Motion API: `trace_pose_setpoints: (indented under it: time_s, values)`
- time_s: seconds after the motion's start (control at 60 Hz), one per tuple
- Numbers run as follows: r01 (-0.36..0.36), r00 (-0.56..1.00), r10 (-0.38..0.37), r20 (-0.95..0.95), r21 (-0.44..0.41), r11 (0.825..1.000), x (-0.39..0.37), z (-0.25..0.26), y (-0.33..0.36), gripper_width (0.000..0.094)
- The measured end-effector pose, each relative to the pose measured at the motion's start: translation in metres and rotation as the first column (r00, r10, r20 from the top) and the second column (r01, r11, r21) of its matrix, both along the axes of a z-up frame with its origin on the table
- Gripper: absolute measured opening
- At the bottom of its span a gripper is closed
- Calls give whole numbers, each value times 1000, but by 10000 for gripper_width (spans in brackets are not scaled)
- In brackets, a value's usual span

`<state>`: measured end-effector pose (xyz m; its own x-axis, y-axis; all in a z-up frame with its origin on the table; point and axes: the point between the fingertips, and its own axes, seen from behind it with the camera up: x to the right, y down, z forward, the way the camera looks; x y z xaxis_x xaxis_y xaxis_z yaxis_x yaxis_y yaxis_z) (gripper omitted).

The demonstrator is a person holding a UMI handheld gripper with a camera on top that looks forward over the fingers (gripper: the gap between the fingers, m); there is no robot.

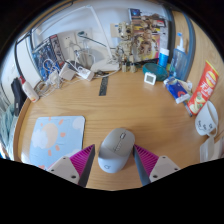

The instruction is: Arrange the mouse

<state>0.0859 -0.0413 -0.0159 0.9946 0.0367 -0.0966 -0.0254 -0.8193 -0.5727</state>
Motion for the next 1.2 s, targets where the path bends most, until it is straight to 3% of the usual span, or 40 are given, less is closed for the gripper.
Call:
trace_pose_setpoints:
  time_s: [0.3,0.5,0.6,0.617,0.65,0.717,0.933,1.017,1.117,1.2]
  values:
    - [-126,988,128,91,-32,992,-12,-5,19,642]
    - [-141,986,144,85,-36,989,-17,-6,23,508]
    - [-127,988,129,83,-22,992,-16,-5,24,421]
    - [-126,989,127,81,-21,992,-16,-5,24,468]
    - [-129,988,130,79,-18,991,-16,-5,24,362]
    - [-118,990,120,69,-24,993,-17,-6,24,317]
    - [-63,995,65,81,-32,998,-16,-5,23,291]
    - [-6,997,8,71,-32,999,-15,0,26,292]
    - [59,993,-64,98,52,997,-9,39,49,293]
    - [95,991,-109,83,148,984,-15,92,79,292]
